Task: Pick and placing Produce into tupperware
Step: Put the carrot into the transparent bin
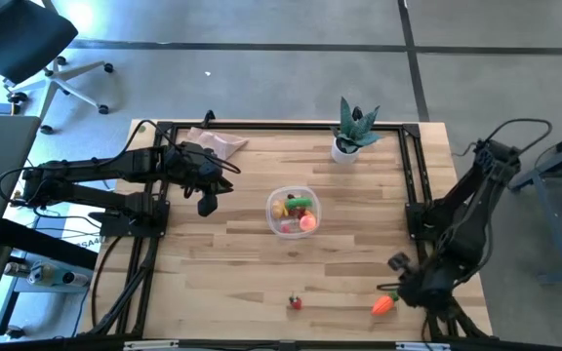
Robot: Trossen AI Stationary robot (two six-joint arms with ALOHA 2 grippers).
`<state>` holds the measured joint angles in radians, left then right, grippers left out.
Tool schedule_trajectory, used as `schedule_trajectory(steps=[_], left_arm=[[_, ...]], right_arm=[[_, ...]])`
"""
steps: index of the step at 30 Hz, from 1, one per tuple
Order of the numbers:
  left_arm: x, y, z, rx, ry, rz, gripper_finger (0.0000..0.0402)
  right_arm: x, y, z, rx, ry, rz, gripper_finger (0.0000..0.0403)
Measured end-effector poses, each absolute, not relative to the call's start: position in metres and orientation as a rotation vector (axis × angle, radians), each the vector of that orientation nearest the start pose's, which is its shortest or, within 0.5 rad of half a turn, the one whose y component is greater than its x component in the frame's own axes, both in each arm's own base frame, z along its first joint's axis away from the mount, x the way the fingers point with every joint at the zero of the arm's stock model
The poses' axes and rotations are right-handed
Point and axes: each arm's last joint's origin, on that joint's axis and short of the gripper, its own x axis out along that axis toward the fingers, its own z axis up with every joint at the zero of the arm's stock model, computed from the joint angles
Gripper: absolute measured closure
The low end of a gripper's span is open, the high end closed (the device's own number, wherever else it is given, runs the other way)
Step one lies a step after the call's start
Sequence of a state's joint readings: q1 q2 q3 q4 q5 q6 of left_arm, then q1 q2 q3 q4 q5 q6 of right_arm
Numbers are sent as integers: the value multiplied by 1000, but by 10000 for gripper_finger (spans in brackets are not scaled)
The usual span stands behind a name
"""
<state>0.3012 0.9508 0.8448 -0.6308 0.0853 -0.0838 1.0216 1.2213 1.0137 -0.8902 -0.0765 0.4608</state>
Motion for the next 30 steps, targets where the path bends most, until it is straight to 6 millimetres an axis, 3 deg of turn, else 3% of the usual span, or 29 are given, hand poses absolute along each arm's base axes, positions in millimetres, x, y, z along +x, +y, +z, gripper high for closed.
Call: schedule_trajectory(steps=[9,14,24,30], left_arm=[[180,53,287,-221,716,236,350],[180,53,287,-222,716,236,350],[180,53,287,-221,716,236,350],[180,53,287,-222,716,236,350]], right_arm=[[146,207,231,-364,1308,642,292],[159,209,213,-383,1382,612,292],[170,212,210,-296,1375,671,286],[170,213,210,-265,1370,637,236]])
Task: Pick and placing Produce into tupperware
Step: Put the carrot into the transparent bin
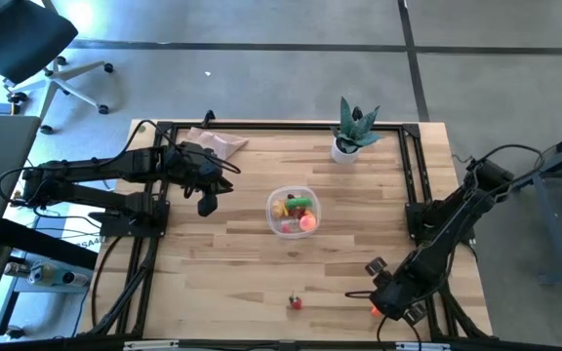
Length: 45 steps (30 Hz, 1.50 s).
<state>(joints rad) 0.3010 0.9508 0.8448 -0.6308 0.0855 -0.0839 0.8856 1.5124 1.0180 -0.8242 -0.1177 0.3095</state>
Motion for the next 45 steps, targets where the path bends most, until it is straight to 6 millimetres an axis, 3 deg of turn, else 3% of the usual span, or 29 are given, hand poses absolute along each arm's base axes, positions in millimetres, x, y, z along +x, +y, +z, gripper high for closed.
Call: schedule_trajectory(steps=[8,30,45], left_arm=[[180,53,287,-222,716,237,350],[180,53,287,-221,716,236,350],[180,53,287,-221,716,236,350]], right_arm=[[170,216,205,-231,1355,592,186],[177,230,141,-264,1556,565,187],[179,232,138,-228,1559,527,194]])
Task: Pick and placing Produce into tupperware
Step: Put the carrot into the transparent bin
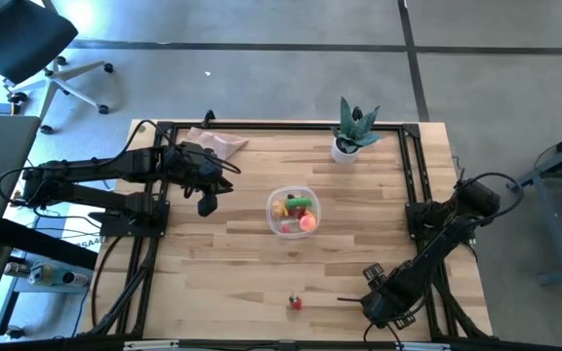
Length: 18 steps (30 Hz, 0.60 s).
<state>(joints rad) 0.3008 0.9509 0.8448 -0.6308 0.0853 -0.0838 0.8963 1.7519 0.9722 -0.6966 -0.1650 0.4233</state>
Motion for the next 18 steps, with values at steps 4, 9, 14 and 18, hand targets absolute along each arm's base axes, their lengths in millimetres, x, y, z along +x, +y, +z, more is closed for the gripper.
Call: schedule_trajectory(steps=[4,9,14,18], left_arm=[[180,53,287,-222,716,236,350],[180,53,287,-222,716,236,350],[180,53,287,-221,716,236,350],[180,53,287,-222,716,236,350]], right_arm=[[180,232,138,-208,1562,508,206],[180,232,137,-200,1564,500,214],[180,232,137,-192,1565,493,215],[180,232,137,-192,1565,493,215]])
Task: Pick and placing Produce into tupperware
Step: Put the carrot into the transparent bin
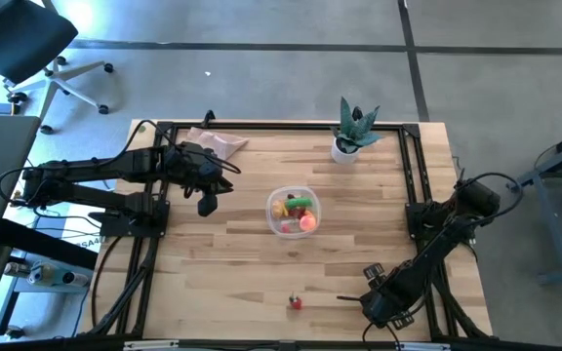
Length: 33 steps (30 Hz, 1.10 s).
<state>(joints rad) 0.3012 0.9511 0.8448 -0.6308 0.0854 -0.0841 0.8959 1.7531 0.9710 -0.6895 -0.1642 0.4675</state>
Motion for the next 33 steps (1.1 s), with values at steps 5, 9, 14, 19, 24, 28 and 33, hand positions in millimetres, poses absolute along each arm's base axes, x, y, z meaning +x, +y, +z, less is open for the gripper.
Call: schedule_trajectory(steps=[5,9,14,19,24,28,33], left_arm=[[180,53,287,-222,716,236,350],[180,53,287,-222,716,236,350],[180,53,287,-222,716,236,350],[180,53,287,-222,716,236,350],[180,53,287,-222,716,236,350],[180,53,287,-222,716,236,350],[180,53,287,-221,716,236,350]], right_arm=[[180,232,137,-192,1566,492,215],[180,232,137,-193,1566,491,215],[180,232,137,-196,1564,488,215],[180,232,137,-198,1564,486,216],[180,232,137,-200,1563,484,230],[180,232,137,-201,1563,483,241],[180,232,137,-202,1562,481,239]])
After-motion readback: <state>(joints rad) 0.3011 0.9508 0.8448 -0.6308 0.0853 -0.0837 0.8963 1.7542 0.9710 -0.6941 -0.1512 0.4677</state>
